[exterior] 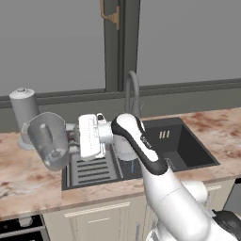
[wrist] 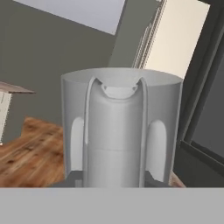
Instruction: Turn on the sink faucet and place the jug under the water for a few seconds to fill it up.
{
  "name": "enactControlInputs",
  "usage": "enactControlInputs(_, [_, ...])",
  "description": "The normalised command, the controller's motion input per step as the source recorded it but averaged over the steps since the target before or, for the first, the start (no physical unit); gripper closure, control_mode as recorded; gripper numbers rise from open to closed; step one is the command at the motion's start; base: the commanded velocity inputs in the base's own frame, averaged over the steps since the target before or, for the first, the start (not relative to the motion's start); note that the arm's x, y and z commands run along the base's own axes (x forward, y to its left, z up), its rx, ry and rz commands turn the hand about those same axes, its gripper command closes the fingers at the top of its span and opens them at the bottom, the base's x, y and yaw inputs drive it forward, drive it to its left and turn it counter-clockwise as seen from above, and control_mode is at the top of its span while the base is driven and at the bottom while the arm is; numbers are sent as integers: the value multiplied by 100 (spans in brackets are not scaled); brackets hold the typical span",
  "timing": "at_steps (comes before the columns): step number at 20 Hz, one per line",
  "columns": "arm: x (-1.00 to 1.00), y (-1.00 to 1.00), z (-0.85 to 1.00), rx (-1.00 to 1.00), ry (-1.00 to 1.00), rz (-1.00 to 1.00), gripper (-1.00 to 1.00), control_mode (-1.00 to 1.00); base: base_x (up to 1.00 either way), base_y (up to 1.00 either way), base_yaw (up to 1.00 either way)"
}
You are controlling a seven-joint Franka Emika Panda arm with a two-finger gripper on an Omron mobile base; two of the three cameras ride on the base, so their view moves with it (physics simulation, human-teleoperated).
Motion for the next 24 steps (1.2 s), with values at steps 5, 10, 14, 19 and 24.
enactControlInputs(5, [-11,-100,0,2,2,0,100,-100,0,0,0])
enactControlInputs(10, [0,-100,-5,0,7,0,100,-100,0,0,0])
enactControlInputs(14, [0,-100,-21,0,8,0,100,-100,0,0,0])
enactControlInputs(19, [6,-100,-32,0,10,0,100,-100,0,0,0])
enactControlInputs(24, [21,-97,-43,0,19,0,100,-100,0,0,0])
